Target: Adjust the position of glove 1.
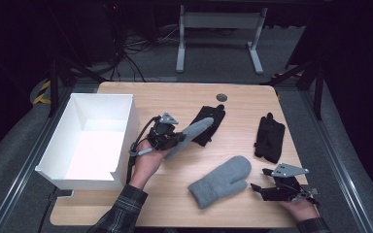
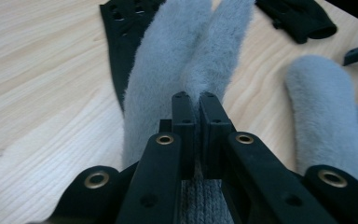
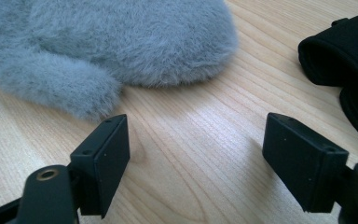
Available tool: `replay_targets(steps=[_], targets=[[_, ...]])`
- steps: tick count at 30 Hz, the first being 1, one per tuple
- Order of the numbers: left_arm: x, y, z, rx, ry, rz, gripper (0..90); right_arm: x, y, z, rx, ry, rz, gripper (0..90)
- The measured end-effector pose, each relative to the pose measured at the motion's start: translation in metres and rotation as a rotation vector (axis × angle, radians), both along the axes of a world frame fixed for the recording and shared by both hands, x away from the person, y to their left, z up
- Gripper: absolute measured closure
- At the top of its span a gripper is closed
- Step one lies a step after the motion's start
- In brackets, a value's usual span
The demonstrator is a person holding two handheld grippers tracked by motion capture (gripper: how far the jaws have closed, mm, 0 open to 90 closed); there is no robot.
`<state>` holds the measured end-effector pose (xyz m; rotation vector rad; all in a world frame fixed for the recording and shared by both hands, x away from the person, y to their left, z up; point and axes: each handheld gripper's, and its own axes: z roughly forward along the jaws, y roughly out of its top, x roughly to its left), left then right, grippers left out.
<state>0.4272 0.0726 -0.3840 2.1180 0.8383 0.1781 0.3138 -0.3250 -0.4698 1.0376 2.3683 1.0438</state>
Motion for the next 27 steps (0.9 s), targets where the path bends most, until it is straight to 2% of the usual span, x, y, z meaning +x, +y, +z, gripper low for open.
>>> replay_targets(steps=[6,14,15,16,17,18,19,20,21,22,23,25,26,27], targets=[[-0.009,-0.008,0.005,-0.031,0.019,-0.043,87.2,0.0,0.0,0.0,0.0,0.0,0.0,23.3],[-0.022,-0.021,0.009,-0.04,0.032,-0.081,87.3,0.0,0.0,0.001,-0.003,0.004,-0.003,26.0],[-0.024,-0.024,0.009,-0.041,0.032,-0.094,87.3,0.0,0.0,0.006,0.001,0.03,0.005,36.2],[-0.025,-0.026,0.009,-0.046,0.038,-0.099,87.2,-0.001,0.001,0.009,0.011,0.026,0.008,41.0],[-0.025,-0.026,0.009,-0.046,0.038,-0.099,87.3,-0.003,0.002,0.013,0.018,0.025,0.015,51.4],[-0.026,-0.028,0.01,-0.045,0.042,-0.107,87.3,-0.003,0.002,0.013,0.018,0.025,0.015,51.4],[-0.027,-0.03,0.01,-0.045,0.041,-0.112,87.2,-0.006,0.003,0.016,0.025,0.017,0.029,57.2],[-0.029,-0.033,0.01,-0.044,0.039,-0.123,87.3,-0.01,0.007,0.021,0.052,0.028,0.066,72.2],[-0.029,-0.033,0.01,-0.044,0.039,-0.123,87.2,-0.01,0.007,0.021,0.052,0.028,0.066,72.2],[-0.03,-0.036,0.011,-0.043,0.039,-0.129,87.3,-0.013,0.013,0.021,0.083,0.057,0.134,81.5],[-0.03,-0.036,0.011,-0.043,0.039,-0.129,87.3,-0.013,0.013,0.021,0.083,0.057,0.134,81.5],[-0.032,-0.038,0.011,-0.04,0.041,-0.136,87.3,-0.015,0.021,0.02,0.091,0.075,0.194,87.3],[-0.033,-0.04,0.011,-0.043,0.044,-0.139,87.3,-0.017,0.029,0.019,0.1,0.081,0.25,90.0],[-0.033,-0.04,0.011,-0.043,0.044,-0.139,87.3,-0.017,0.029,0.019,0.1,0.081,0.25,90.0]])
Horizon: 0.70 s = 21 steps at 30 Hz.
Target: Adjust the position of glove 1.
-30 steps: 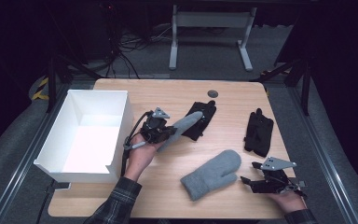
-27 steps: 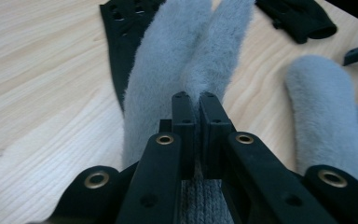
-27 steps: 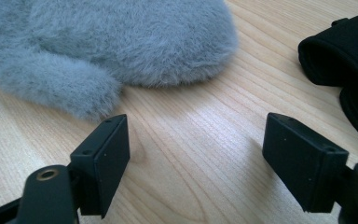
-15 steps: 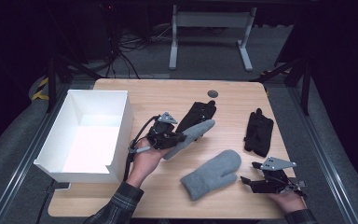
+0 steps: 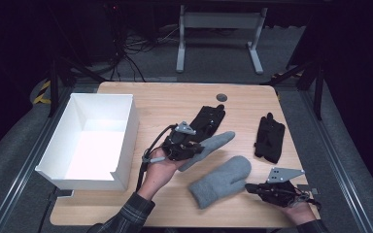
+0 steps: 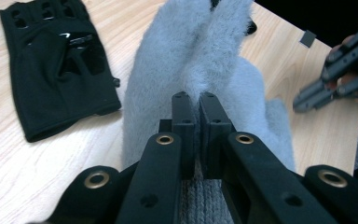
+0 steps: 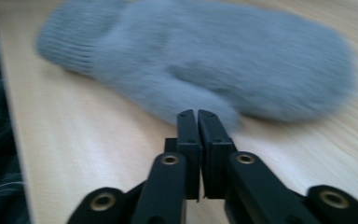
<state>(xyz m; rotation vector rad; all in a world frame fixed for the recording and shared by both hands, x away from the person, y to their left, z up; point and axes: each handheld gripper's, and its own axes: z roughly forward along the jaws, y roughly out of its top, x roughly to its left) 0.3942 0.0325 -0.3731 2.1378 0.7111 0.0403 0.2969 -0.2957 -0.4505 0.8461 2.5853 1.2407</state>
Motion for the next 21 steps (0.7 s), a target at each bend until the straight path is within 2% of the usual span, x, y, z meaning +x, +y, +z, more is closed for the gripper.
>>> replay_targets(steps=[1,2,4,5,8,9,13,18,20,21], targets=[[-0.001,-0.002,-0.001,0.003,0.005,-0.005,87.3,-0.001,0.009,-0.001,0.015,0.012,0.049,90.0],[-0.001,-0.003,-0.001,0.004,0.005,-0.009,87.3,0.0,0.012,-0.002,0.022,0.014,0.067,90.0],[-0.001,-0.003,-0.001,0.001,0.008,-0.01,87.3,0.0,0.017,-0.003,0.014,0.024,0.081,90.0],[-0.002,-0.005,-0.002,0.004,0.011,-0.011,87.2,0.001,0.028,-0.005,-0.012,0.022,0.122,90.0],[-0.002,-0.006,-0.002,0.008,0.01,-0.013,87.3,0.004,0.035,-0.009,-0.007,0.031,0.145,90.0],[-0.002,-0.007,-0.003,0.008,0.011,-0.017,87.3,0.005,0.039,-0.009,-0.031,0.024,0.147,90.0],[-0.003,-0.009,-0.004,0.01,0.016,-0.022,87.3,0.012,0.052,-0.013,-0.015,0.029,0.182,90.0],[-0.003,-0.01,-0.005,0.016,0.02,-0.02,87.3,0.02,0.058,-0.013,-0.021,0.029,0.164,90.0],[-0.003,-0.01,-0.006,0.018,0.025,-0.015,87.3,0.025,0.066,-0.012,-0.009,0.023,0.169,90.0],[-0.005,-0.011,-0.006,0.024,0.027,-0.009,87.3,0.028,0.073,-0.012,-0.022,0.013,0.169,90.0]])
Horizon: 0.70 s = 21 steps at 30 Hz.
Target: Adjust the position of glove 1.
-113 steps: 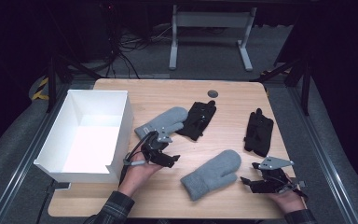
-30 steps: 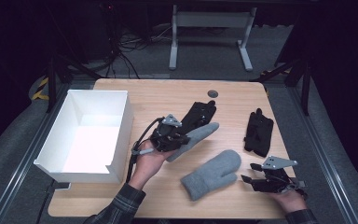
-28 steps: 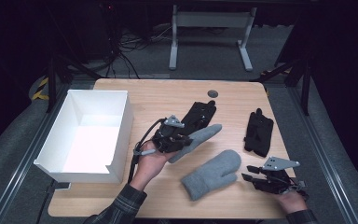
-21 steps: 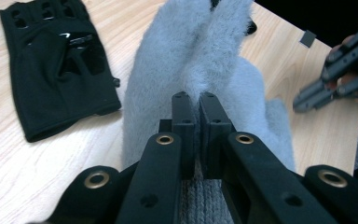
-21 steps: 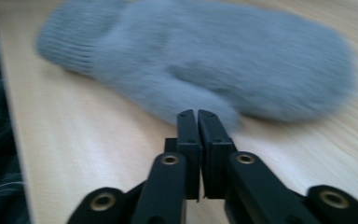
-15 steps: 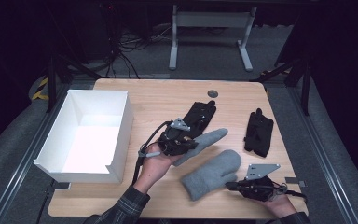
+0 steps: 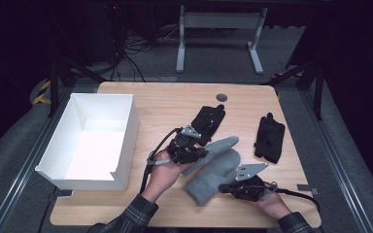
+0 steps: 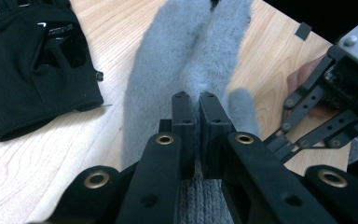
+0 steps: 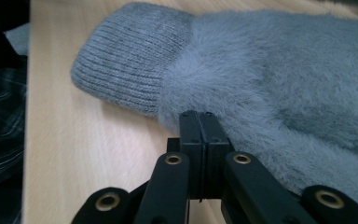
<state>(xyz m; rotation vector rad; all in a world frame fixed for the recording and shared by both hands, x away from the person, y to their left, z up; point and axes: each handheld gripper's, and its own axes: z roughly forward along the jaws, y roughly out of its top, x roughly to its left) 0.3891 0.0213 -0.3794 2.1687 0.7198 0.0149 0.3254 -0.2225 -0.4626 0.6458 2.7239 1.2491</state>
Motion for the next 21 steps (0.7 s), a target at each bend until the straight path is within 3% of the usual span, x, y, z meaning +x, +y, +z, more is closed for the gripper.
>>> replay_targets(steps=[5,11,16,21], targets=[[-0.005,0.0,0.002,0.01,-0.012,0.019,87.2,0.009,0.004,0.0,0.03,0.003,-0.012,90.0],[-0.011,-0.001,0.0,0.019,0.018,0.04,87.2,0.015,0.005,-0.001,0.042,0.001,-0.028,90.0],[-0.016,-0.011,-0.008,0.013,0.045,0.012,87.0,0.019,0.004,-0.001,0.038,-0.009,-0.041,90.0],[-0.017,-0.015,-0.01,-0.02,0.05,-0.024,75.2,0.017,0.001,0.002,0.032,-0.026,-0.049,84.1]])
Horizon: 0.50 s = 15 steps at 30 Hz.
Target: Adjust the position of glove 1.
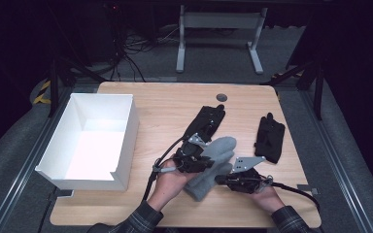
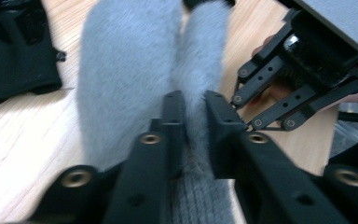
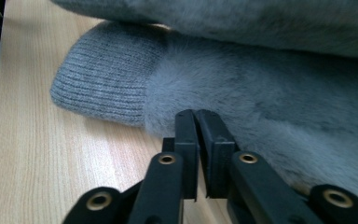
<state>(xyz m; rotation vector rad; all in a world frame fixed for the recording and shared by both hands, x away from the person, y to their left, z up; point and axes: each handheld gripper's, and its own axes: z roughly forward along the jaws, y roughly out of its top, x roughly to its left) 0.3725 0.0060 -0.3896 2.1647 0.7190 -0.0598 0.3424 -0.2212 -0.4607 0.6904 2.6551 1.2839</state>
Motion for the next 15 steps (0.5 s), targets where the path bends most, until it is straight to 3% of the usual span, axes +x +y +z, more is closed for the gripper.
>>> replay_targets(steps=[2,7,11,13,15], targets=[[0.0,0.003,0.004,-0.025,-0.006,-0.001,70.6,0.0,-0.004,0.003,-0.002,-0.003,-0.017,81.1],[0.001,0.016,0.013,-0.029,-0.053,0.02,68.6,-0.003,-0.015,0.013,-0.017,-0.022,-0.065,81.3],[0.004,0.037,0.006,0.013,-0.069,0.065,75.5,-0.004,-0.019,0.016,-0.016,-0.008,-0.074,86.2],[0.007,0.045,-0.003,0.045,-0.059,0.087,80.0,-0.006,-0.022,0.015,0.015,0.017,-0.071,87.8],[0.011,0.053,-0.017,0.081,-0.037,0.11,85.1,-0.007,-0.022,0.013,0.008,0.022,-0.07,88.7]])
